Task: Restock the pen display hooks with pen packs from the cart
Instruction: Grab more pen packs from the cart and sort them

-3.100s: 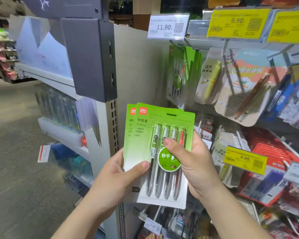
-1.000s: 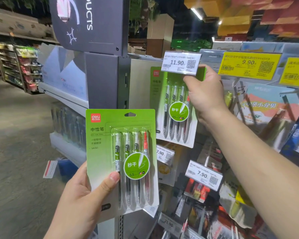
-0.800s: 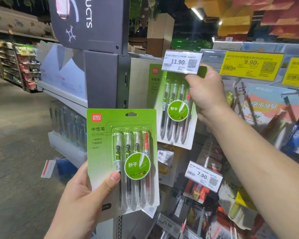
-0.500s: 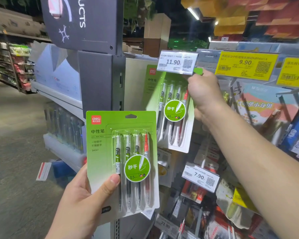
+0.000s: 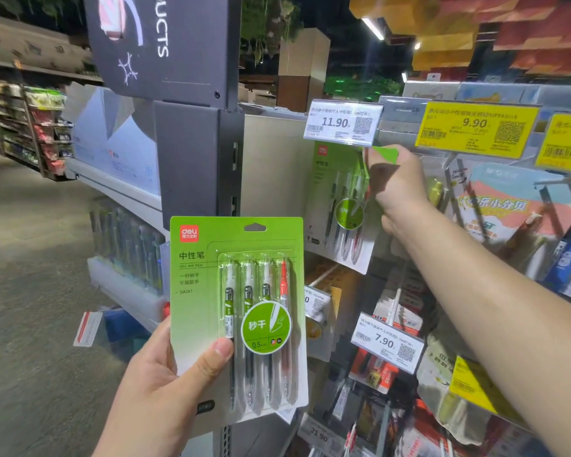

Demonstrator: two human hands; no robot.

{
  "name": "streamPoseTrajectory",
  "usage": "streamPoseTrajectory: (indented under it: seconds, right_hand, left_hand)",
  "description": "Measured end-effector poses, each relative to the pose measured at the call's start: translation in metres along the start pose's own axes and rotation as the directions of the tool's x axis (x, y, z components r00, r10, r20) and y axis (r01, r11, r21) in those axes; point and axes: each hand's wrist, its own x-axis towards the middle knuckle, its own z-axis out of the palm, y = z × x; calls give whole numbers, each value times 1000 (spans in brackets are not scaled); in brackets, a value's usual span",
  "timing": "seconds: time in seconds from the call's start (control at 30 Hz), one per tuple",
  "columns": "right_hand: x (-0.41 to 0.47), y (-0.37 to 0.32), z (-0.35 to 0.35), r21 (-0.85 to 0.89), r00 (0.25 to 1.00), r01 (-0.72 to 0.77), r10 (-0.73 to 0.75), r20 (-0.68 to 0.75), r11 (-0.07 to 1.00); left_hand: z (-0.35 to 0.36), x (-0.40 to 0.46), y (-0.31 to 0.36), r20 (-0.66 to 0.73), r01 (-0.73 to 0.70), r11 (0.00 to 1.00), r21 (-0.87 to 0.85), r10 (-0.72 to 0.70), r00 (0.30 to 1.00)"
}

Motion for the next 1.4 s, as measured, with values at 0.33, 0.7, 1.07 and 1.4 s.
streamPoseTrajectory:
  seconds: [0.33, 0.7, 1.07, 1.4]
  right_hand:
    - [15, 11, -3, -122, 998, -9, 1, -65, 992]
    - [13, 26, -10, -93, 989, -146, 147, -3, 985]
    - [-35, 44, -34, -59, 970, -229, 233, 71, 972]
    - [-103, 28, -51, -128, 993, -33, 47, 109, 991]
  left_hand:
    - [-2, 0, -1, 22, -18, 999, 37, 17, 1000]
    - [2, -2, -2, 64, -24, 999, 34, 21, 998]
    - [12, -3, -9, 129, -40, 999, 5, 39, 991]
    - [26, -2, -13, 181, -41, 999, 26, 36, 983]
